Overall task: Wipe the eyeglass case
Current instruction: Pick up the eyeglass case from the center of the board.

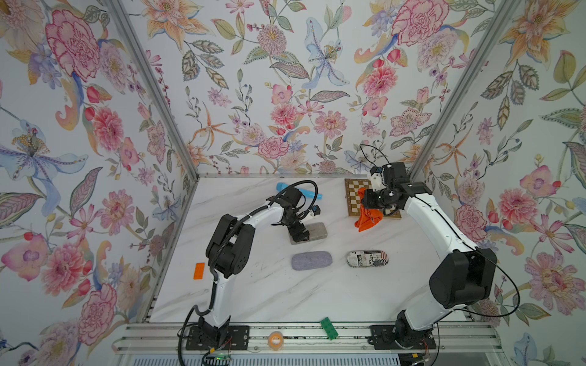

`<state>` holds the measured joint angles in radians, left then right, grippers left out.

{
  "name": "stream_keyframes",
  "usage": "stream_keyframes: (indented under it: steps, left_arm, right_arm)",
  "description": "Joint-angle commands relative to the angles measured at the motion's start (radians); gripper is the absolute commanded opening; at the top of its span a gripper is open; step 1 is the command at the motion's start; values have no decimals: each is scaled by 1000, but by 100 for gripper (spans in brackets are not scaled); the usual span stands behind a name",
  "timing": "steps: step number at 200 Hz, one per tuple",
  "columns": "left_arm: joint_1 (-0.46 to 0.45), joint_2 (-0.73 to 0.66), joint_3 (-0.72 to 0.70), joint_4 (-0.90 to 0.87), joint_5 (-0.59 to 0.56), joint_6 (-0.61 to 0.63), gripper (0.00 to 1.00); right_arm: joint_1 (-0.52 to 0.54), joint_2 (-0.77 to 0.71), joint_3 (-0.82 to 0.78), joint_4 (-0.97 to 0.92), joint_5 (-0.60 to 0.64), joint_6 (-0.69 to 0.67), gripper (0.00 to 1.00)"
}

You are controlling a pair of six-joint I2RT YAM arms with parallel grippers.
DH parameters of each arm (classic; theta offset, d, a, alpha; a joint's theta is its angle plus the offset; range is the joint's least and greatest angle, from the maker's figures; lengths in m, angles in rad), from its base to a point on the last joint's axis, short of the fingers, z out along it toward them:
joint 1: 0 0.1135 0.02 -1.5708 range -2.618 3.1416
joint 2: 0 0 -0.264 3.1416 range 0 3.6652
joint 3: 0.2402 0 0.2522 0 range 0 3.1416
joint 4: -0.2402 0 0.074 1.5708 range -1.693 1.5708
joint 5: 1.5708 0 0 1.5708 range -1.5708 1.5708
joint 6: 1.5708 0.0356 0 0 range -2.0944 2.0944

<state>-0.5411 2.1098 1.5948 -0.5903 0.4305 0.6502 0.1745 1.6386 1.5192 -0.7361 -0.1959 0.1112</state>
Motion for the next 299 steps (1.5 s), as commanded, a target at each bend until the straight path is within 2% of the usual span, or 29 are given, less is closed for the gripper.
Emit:
stream_keyframes:
  steps: [1,76,160,182,202,227,252,275,299]
  left_arm:
    - [10,24,-23,2,-25,-1,95]
    - [6,44,-34,-2,-38,-7,93]
    - [-18,38,-79,9,-113,-14,83]
    - [-22,31,-96,26,-135,-16,73]
    - [-24,7,-121,55,-131,-19,54]
    - [-29,-42,-150,96,-142,-46,43]
    - [-40,-115,-165,127,-170,-81,37]
    - [-52,-198,-179,147,-170,-107,36]
    - [-79,-275,-176,143,-154,-135,36]
  right_arm:
    - [-1,6,14,12,-17,-7,0]
    - [-2,-3,6,14,-21,-7,0]
    - [-4,-34,-23,35,-28,-5,0]
    - [-3,-42,-31,41,-30,-3,0]
    - [-2,-56,-44,44,-33,1,0]
    - [-2,-83,-62,52,-36,5,0]
    - [-4,-110,-74,54,-82,21,0]
    - [-4,-143,-65,32,-144,45,0]
    - [10,-165,-10,-19,-262,84,0]
